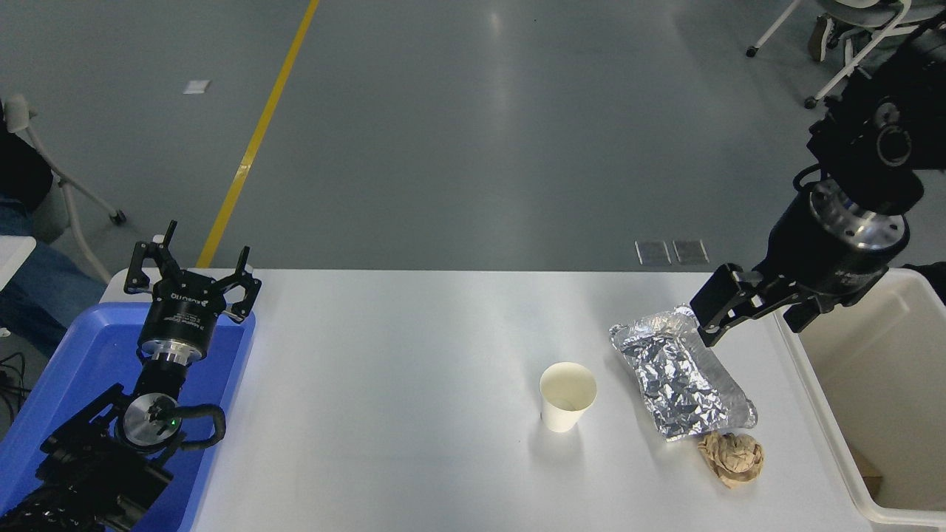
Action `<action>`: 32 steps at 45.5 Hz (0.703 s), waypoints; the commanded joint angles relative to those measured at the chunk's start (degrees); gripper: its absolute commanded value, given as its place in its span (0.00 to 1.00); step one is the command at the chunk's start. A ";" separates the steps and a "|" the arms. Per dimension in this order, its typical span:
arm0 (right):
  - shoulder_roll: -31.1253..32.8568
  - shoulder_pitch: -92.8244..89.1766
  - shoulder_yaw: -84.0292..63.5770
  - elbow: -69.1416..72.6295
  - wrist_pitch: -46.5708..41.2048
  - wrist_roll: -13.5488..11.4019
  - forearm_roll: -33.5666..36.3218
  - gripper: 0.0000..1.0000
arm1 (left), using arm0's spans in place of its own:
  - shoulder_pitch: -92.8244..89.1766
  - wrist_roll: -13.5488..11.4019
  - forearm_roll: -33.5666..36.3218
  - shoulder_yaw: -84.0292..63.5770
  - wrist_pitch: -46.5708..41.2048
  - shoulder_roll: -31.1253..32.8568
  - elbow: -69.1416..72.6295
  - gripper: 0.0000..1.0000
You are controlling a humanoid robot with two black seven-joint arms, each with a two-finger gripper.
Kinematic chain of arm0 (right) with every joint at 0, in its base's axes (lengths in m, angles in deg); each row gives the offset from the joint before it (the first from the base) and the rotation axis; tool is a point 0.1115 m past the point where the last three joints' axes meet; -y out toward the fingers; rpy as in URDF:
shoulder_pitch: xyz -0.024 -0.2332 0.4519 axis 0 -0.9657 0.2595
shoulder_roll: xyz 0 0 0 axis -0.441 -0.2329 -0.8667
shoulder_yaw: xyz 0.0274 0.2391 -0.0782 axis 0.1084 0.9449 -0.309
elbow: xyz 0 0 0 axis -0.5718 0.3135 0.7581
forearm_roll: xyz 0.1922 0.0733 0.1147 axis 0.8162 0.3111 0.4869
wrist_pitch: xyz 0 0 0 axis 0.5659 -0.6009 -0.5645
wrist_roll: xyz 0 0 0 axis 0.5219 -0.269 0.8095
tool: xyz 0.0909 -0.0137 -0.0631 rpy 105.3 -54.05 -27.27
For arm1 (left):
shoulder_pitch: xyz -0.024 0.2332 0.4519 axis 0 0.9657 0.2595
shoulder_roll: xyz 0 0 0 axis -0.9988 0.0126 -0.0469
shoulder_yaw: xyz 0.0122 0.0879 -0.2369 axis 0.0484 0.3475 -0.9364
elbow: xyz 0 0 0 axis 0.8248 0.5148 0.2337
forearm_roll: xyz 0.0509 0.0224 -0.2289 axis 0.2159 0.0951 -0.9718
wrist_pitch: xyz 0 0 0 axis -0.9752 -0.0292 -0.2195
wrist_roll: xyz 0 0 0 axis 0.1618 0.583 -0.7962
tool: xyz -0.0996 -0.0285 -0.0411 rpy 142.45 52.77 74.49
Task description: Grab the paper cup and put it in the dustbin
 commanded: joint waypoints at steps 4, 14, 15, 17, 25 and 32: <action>-1.86 2.06 -1.58 1.67 -0.22 0.50 1.92 1.00 | -0.08 0.00 0.01 0.00 -0.03 0.00 -0.06 1.00; -6.34 -8.56 6.76 -9.92 -0.22 -0.29 11.14 1.00 | -0.16 0.00 0.01 0.08 -0.03 0.09 0.03 1.00; -7.22 -9.88 7.73 -11.24 -0.22 -0.29 12.02 1.00 | -0.08 0.00 0.01 0.08 -0.03 0.09 0.03 1.00; -9.06 -12.43 8.96 -13.70 0.57 -0.29 13.43 1.00 | -0.16 0.00 0.01 0.08 -0.11 0.09 0.03 1.00; -13.81 -23.42 11.95 -21.70 7.16 -0.46 14.14 1.00 | -0.16 0.00 0.01 0.08 -0.03 0.09 -0.06 1.00; -14.52 -31.68 14.59 -26.63 8.74 -0.38 12.82 1.00 | -0.16 0.00 0.01 0.08 -0.12 0.09 0.03 1.00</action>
